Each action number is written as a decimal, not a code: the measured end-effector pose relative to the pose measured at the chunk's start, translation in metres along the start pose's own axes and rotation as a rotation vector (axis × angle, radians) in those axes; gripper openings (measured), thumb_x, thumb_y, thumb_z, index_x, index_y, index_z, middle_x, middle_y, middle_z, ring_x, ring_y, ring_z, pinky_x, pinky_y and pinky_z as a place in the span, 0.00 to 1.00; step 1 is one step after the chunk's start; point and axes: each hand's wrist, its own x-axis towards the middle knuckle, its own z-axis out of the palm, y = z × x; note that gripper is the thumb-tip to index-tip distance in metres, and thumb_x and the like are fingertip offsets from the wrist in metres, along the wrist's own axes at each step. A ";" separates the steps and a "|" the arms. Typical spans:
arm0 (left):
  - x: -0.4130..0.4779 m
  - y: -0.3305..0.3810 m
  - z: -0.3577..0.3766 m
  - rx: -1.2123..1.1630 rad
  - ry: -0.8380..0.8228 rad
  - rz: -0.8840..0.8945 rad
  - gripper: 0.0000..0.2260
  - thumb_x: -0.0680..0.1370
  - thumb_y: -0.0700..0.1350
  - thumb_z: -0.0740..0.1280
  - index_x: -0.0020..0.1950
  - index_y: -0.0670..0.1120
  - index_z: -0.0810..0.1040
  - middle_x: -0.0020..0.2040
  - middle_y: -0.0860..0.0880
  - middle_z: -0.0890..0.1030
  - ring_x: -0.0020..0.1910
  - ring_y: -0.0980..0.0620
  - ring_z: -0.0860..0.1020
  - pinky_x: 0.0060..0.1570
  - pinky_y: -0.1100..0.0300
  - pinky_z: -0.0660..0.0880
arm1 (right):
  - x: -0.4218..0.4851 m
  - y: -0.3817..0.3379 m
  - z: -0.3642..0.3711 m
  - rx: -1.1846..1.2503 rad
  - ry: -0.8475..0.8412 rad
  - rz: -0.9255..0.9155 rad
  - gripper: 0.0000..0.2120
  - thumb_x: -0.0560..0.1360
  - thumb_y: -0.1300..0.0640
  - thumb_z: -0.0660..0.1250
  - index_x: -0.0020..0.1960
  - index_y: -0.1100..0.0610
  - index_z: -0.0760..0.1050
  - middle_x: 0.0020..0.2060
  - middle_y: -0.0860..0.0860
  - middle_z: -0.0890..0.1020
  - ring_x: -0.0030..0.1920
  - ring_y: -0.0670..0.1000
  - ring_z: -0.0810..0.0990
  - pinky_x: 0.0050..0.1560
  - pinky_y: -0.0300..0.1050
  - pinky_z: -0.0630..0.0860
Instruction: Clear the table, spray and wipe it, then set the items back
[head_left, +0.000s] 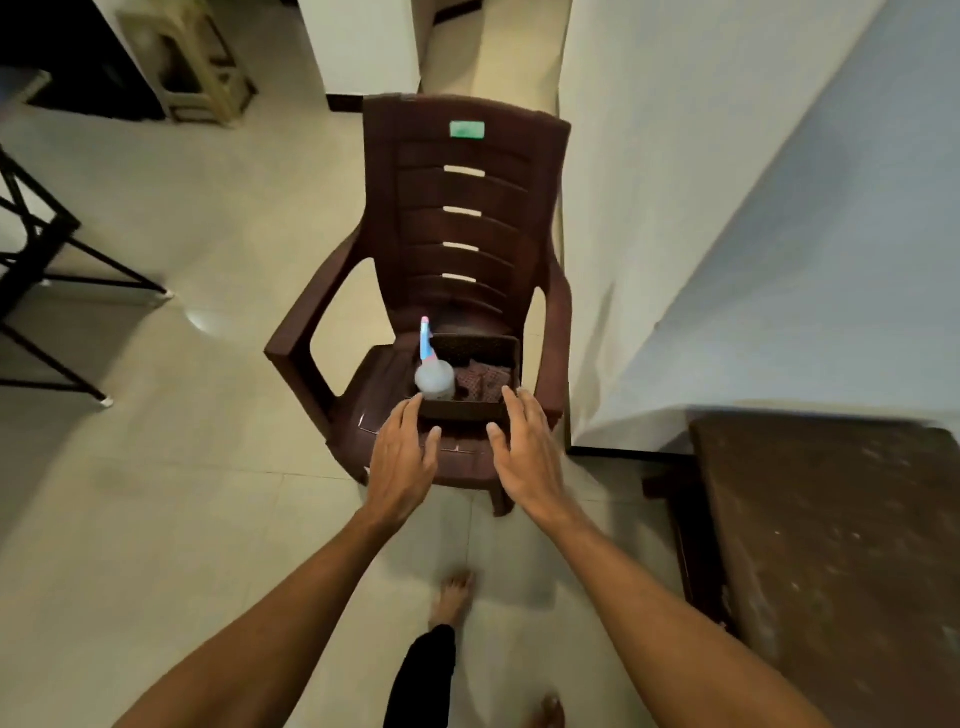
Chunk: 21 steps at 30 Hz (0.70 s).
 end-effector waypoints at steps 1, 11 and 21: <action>0.016 -0.011 0.006 -0.027 -0.010 -0.031 0.25 0.83 0.48 0.63 0.79 0.43 0.63 0.76 0.44 0.68 0.75 0.46 0.66 0.73 0.50 0.65 | 0.015 0.004 0.013 -0.006 -0.017 0.004 0.27 0.83 0.50 0.58 0.80 0.53 0.57 0.79 0.55 0.59 0.79 0.53 0.56 0.77 0.50 0.58; 0.202 -0.112 0.100 -0.188 -0.105 -0.181 0.34 0.81 0.51 0.66 0.82 0.43 0.54 0.80 0.43 0.61 0.78 0.45 0.62 0.74 0.52 0.62 | 0.187 0.076 0.153 -0.116 -0.145 0.154 0.29 0.81 0.51 0.63 0.78 0.55 0.59 0.75 0.56 0.65 0.75 0.55 0.63 0.74 0.53 0.65; 0.281 -0.143 0.158 -0.358 0.064 0.008 0.28 0.76 0.49 0.75 0.72 0.45 0.70 0.63 0.49 0.78 0.62 0.55 0.77 0.65 0.56 0.76 | 0.275 0.112 0.210 -0.378 -0.490 0.278 0.41 0.74 0.54 0.72 0.79 0.45 0.54 0.77 0.59 0.51 0.75 0.67 0.52 0.67 0.68 0.68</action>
